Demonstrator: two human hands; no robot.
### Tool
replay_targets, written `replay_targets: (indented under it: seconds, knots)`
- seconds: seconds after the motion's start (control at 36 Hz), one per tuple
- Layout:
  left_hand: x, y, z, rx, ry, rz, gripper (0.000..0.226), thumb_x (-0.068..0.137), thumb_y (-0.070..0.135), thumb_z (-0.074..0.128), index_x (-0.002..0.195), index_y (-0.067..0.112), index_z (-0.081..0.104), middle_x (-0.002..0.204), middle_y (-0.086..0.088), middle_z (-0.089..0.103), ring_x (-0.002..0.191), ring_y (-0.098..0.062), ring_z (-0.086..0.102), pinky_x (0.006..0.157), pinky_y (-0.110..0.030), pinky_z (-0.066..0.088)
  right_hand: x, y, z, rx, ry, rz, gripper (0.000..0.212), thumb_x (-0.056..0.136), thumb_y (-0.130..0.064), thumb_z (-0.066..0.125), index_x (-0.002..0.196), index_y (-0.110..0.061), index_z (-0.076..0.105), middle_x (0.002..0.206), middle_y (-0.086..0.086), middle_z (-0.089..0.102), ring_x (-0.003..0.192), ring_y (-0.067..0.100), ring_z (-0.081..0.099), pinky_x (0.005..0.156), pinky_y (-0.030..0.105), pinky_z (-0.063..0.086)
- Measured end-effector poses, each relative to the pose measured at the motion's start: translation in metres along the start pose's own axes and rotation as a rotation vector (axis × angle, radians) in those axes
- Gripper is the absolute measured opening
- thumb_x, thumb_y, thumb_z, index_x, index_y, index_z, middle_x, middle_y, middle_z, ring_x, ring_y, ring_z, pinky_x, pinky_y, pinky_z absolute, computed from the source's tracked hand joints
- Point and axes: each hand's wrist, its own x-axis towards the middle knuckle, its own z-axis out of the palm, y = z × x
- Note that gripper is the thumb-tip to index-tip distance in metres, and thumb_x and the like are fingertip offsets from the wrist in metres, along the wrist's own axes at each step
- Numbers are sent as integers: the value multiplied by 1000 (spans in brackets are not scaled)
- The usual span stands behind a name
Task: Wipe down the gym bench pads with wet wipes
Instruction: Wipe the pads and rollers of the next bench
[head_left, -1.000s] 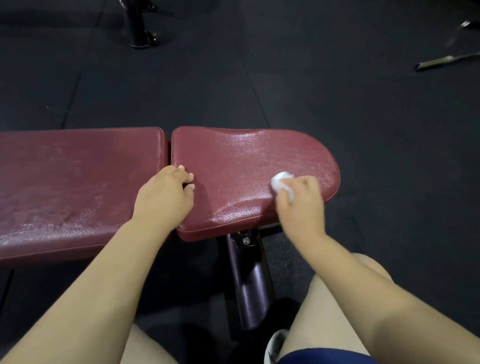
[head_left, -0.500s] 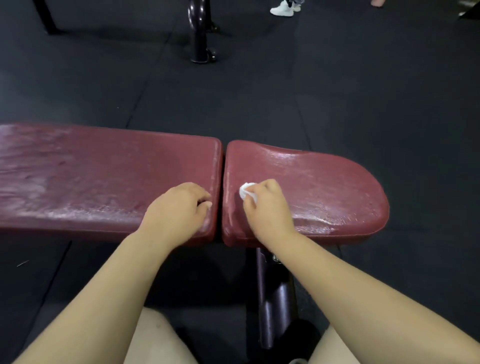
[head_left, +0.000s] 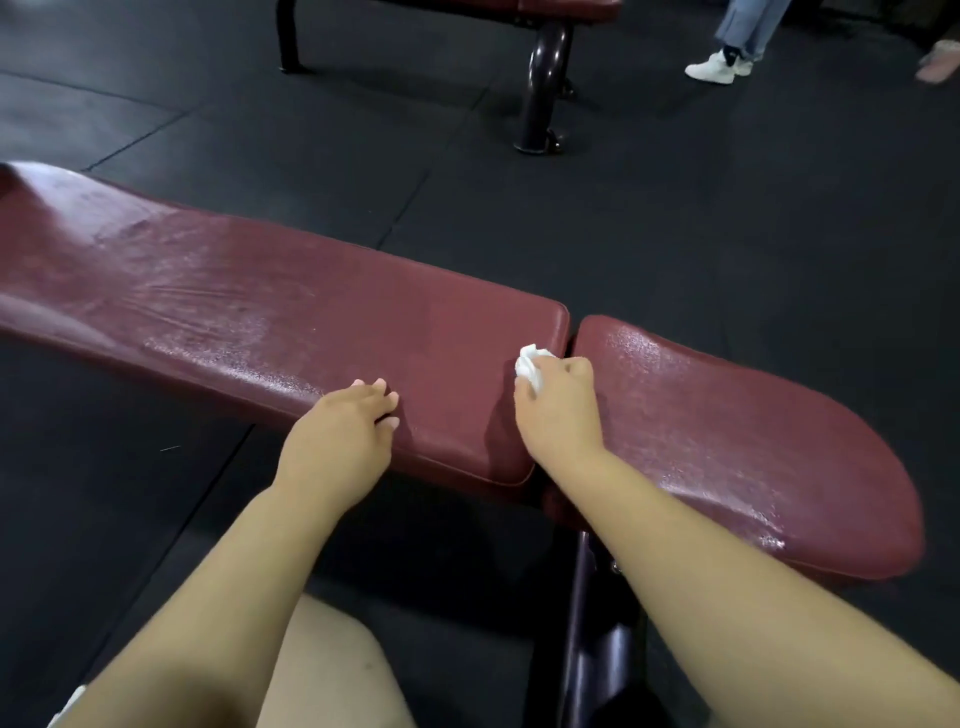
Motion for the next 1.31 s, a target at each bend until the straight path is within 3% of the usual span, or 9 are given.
replay_targets:
  seconds: [0.17,0.33,0.53,0.64,0.75,0.86,1.08,1.19,1.31]
  knots:
    - [7,-10,-7,-4,28,-11,34,92,27,58,124,19,62,139,4,51,131,-19,39,106,-35,33,-33,-32,1,64,-141,-399,22,88,-4,55,101,-14,69,102,-5,54,99,5,43,88,8,29]
    - [7,-25,-3,-3,64,-42,37,91,28,59,127,18,61,141,-3,49,136,-27,35,112,-37,24,-24,-13,-11,21,-300,-783,29,79,-9,49,100,-4,68,97,12,58,83,27,52,77,33,44]
    - [13,-21,-6,27,73,-61,33,91,31,59,123,23,64,140,5,50,136,-22,38,108,-35,30,63,13,-20,-164,12,-61,18,83,-6,45,76,-10,62,83,10,49,73,27,48,66,31,38]
    - [16,-24,-7,-7,64,-72,30,91,31,59,120,25,65,139,7,50,136,-19,38,106,-34,33,39,-38,0,-129,-66,-390,20,68,0,43,57,-15,39,53,-4,37,54,26,44,59,36,34]
    - [16,-29,-8,-54,81,-45,29,91,22,60,119,24,66,137,5,52,134,-21,40,107,-31,31,-9,-64,10,29,-316,-576,18,78,0,55,89,-9,68,91,10,58,88,25,52,79,27,41]
    - [17,-35,-9,-85,56,-18,31,93,21,57,123,27,63,139,10,50,136,-15,37,108,-26,26,3,-43,2,-61,-366,-754,28,79,-13,50,97,-2,68,93,15,59,80,33,55,69,33,46]
    - [19,-36,-10,-123,59,-40,29,92,20,58,119,28,66,135,12,53,134,-12,40,105,-26,31,90,6,-9,-260,11,-125,32,88,-4,37,100,-4,66,97,15,54,96,35,50,83,37,42]
    - [26,-35,-15,-97,41,-65,27,92,22,57,117,29,66,131,16,57,125,-12,47,98,-26,37,76,-40,12,-318,-87,-232,21,76,-11,27,70,-18,47,80,11,61,72,30,52,57,30,28]
    - [33,-39,-25,-22,33,-67,32,90,25,59,122,23,63,136,8,53,123,-21,47,103,-35,37,21,-78,17,-32,-405,-589,17,81,-5,50,84,-10,66,89,9,60,84,27,54,72,32,44]
